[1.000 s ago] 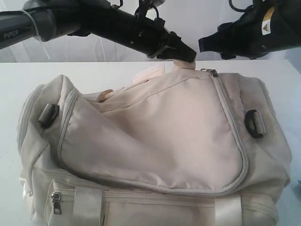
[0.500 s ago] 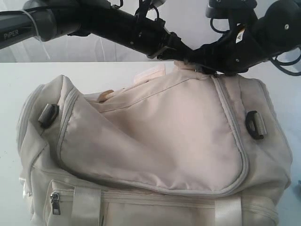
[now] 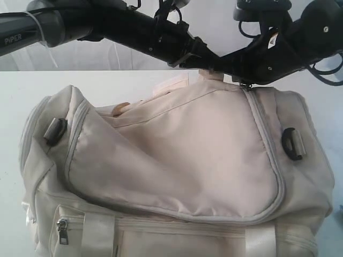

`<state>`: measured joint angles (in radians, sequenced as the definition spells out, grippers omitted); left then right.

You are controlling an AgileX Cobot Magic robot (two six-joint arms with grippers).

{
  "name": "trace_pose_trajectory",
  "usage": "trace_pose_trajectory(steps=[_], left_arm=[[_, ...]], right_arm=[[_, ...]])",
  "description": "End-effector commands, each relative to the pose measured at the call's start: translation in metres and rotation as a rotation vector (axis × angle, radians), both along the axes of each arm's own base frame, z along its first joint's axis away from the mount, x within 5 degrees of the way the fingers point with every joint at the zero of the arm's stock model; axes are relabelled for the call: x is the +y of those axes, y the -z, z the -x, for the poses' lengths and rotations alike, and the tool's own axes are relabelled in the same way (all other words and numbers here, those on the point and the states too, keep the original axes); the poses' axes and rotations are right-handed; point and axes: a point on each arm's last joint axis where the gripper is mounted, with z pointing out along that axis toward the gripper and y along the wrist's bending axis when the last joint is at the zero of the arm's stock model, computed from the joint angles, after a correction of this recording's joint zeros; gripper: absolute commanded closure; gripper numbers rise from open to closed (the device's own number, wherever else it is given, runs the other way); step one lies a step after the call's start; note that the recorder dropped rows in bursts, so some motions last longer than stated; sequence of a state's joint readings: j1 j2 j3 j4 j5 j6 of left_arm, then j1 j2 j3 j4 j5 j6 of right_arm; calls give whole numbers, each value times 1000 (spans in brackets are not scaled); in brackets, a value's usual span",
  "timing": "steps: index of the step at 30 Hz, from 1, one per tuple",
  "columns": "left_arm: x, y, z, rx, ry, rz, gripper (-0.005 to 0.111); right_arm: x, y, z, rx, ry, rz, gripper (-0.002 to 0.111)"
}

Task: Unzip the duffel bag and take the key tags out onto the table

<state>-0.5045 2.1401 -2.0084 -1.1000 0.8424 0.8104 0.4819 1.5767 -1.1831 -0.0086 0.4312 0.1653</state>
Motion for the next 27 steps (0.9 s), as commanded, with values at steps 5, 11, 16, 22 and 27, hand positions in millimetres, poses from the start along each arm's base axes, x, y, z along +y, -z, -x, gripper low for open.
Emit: trace_pose_trajectory(steps=[5,11,16,22,27], left_arm=[[2,-25,6,20,-52,44,107],[1,-4,-13,63,-200,-12,107],[1,5,-25,42,-296,-9,107],[5,5,-34,-27,-387,-17,107],[8,13,-40,-41,-441,-68,107]], right_arm=[[-9,-29,13,-79,-3,-20,108],[-14,-40,22,-74,-2,-18,108],[-17,-37,27,-25,-1,8,108],[-21,-29,35,4,-1,23,108],[-26,-30,48,9,-1,11,108]])
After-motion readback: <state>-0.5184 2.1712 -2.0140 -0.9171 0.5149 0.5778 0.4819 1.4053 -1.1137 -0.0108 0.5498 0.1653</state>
